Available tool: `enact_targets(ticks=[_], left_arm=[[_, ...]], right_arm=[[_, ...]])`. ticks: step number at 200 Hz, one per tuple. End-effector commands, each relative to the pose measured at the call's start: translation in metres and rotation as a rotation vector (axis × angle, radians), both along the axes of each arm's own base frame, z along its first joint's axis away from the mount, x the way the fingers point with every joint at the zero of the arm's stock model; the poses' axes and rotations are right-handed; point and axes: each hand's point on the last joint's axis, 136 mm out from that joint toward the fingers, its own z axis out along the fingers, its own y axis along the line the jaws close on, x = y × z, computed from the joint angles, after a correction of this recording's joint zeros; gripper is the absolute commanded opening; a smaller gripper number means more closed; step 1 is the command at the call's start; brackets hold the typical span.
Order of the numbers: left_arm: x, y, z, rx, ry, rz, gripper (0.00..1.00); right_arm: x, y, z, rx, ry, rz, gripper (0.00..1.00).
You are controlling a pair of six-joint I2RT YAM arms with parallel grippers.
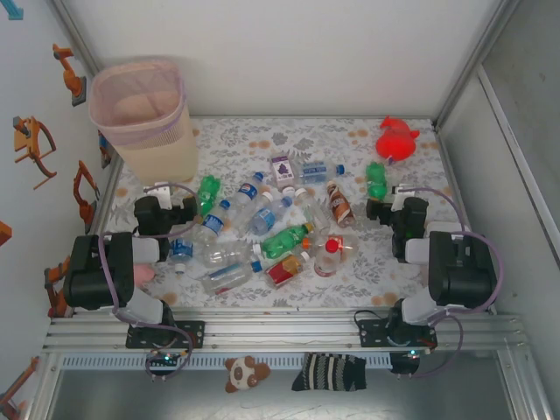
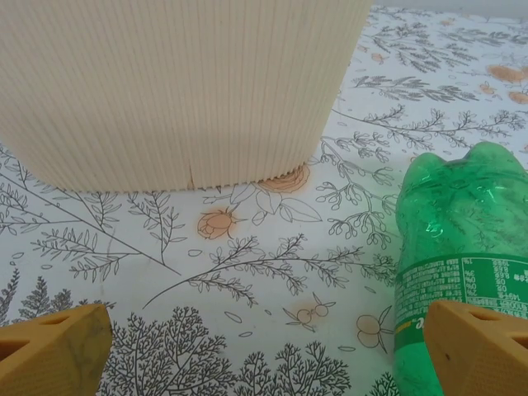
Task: Put the plastic bottles in the bin
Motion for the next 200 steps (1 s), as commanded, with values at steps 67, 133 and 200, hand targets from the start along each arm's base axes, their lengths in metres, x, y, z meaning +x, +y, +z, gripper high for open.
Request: enact_targets(ticks=[67,133,200], left_arm=[[0.0088,-0.0046,0.0131,0.013,-0.051,-0.03,0.97],[0.0091,-0.0044,0.0129,0.011,-0.05,-0.03,0.97],[0.0095,-0.0044,0.0148,0.017,-0.046,-0.027,0.97]], right_arm=[[0.0145,-0.0041,0.0199,-0.007,-0.073,-0.026,0.99],[0.0146,-0.0038,0.02,-0.006,-0.073,-0.026,0.99],[0.0144,-0.0037,0.0205,-0.007,-0.075,-0.024,1.0]])
